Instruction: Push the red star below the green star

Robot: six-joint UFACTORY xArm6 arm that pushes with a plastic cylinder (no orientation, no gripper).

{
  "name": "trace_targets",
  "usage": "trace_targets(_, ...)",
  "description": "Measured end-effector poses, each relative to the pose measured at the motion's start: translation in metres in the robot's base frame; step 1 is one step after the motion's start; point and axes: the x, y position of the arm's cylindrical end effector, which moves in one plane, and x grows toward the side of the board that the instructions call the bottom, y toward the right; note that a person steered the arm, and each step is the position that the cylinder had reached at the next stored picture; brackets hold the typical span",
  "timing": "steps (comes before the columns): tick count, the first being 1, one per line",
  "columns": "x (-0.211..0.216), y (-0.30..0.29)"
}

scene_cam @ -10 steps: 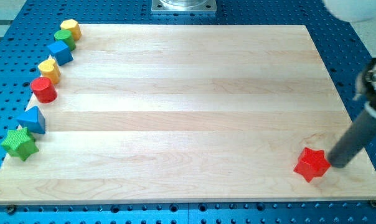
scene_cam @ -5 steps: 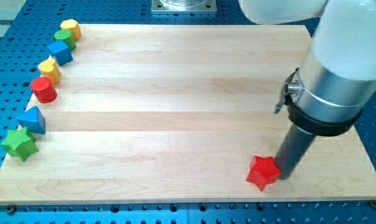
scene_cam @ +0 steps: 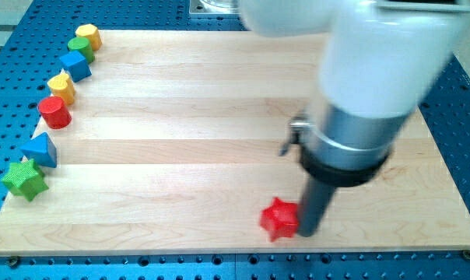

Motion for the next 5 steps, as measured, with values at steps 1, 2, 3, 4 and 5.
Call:
trace_targets(1, 0.000, -0.059)
trace_targets(2, 0.000, -0.119)
trace_targets(3, 0.000, -0.179)
trace_targets(4, 0.000, -0.234)
trace_targets(5, -0.001, -0.265)
